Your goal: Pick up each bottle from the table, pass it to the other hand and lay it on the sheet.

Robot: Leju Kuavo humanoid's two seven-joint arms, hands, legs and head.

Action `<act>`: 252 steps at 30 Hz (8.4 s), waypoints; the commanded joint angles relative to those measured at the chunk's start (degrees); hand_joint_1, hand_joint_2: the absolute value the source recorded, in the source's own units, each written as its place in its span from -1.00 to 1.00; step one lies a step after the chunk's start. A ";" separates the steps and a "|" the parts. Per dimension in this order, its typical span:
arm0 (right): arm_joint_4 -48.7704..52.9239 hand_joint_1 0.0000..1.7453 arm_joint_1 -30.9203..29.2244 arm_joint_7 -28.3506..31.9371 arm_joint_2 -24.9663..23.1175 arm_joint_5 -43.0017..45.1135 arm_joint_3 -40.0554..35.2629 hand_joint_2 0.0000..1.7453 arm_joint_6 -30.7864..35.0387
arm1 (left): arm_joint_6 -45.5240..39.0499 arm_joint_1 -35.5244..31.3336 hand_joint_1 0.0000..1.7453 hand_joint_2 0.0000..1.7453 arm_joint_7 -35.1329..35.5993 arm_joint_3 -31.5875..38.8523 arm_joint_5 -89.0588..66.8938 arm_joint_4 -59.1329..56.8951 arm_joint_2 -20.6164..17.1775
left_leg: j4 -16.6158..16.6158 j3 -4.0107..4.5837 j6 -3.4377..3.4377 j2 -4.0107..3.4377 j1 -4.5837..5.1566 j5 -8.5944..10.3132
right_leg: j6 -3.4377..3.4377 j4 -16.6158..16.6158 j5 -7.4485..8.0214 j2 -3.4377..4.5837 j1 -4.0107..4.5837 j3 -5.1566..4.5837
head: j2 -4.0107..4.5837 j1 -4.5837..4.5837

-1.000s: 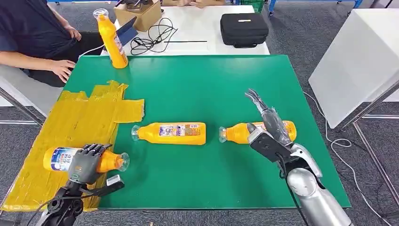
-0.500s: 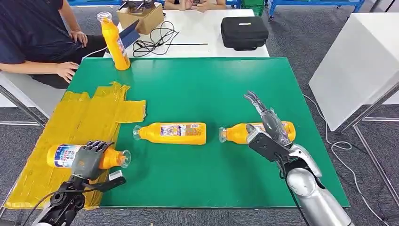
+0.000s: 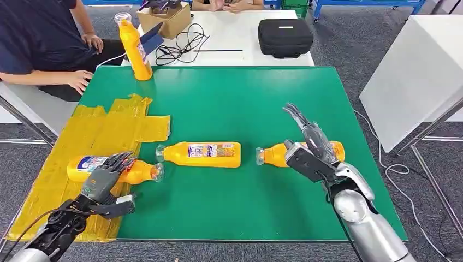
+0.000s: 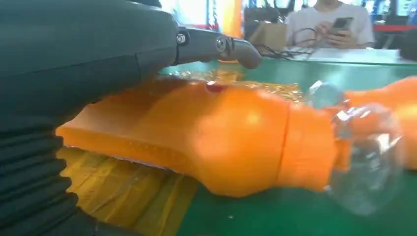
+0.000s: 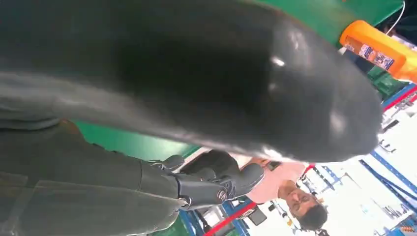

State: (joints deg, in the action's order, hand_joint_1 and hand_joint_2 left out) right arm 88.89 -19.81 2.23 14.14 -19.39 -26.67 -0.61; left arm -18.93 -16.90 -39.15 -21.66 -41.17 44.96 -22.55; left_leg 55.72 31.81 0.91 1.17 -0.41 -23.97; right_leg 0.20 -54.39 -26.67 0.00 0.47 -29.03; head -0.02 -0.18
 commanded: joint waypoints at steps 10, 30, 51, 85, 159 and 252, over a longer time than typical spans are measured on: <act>-8.46 -1.00 -4.84 -0.34 -2.50 -0.57 -0.17 -1.00 -0.47 | 7.06 7.21 -1.00 -1.00 -0.85 1.53 29.58 33.42 -6.80 | 0.10 0.33 -0.02 -0.26 -0.08 -0.12 | 0.10 -0.02 -0.02 0.15 0.07 -0.36 | 0.00 0.02; -4.63 -1.00 9.46 5.88 6.10 -12.06 11.03 -1.00 0.22 | 33.52 13.02 -1.00 -1.00 2.73 27.69 63.02 39.58 2.60 | 0.00 0.59 0.00 -0.10 0.01 -0.11 | 0.10 0.08 -0.05 0.05 -0.03 -0.64 | 0.00 0.02; -15.84 -1.00 -4.81 -0.68 2.83 -16.91 -1.58 1.00 -2.47 | 38.66 10.23 -1.00 -1.00 9.35 29.22 68.68 37.61 4.32 | -0.04 0.50 -0.01 -0.40 -0.05 -0.02 | 0.00 0.11 0.13 0.24 0.02 -0.64 | 0.00 0.02; -29.93 -1.00 -11.37 0.71 10.74 -21.23 -10.37 1.00 -3.09 | 35.50 8.23 -1.00 -1.00 8.38 24.93 69.23 36.80 6.02 | 0.02 0.70 0.02 -0.28 0.02 -0.01 | 0.00 0.04 0.16 0.25 -0.04 -0.81 | 0.00 0.00; -51.05 -1.00 -13.04 -0.55 3.21 -32.10 -9.54 1.00 3.02 | 34.88 19.34 -1.00 -1.00 10.37 27.24 67.99 48.49 10.18 | 0.02 0.37 0.00 -0.44 -0.06 -0.02 | 0.04 0.15 0.18 0.30 0.03 -0.47 | 0.00 0.02; -54.04 -1.00 -20.87 4.54 -0.03 -29.65 -18.55 1.00 1.13 | 34.15 20.93 -1.00 -1.00 11.10 32.43 71.71 51.33 9.38 | 0.10 0.18 0.11 -1.01 -0.04 -0.11 | 0.15 0.05 0.32 0.90 0.03 -0.40 | 0.00 0.00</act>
State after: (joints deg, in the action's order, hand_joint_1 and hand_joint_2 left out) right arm 35.74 -38.73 7.26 16.81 -49.05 -41.72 1.40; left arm 15.19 5.08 -28.76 9.00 30.42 96.35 -14.93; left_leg 55.84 32.01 1.04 0.27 -0.45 -24.03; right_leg 0.27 -54.37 -26.34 0.86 0.50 -29.44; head -0.02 -0.17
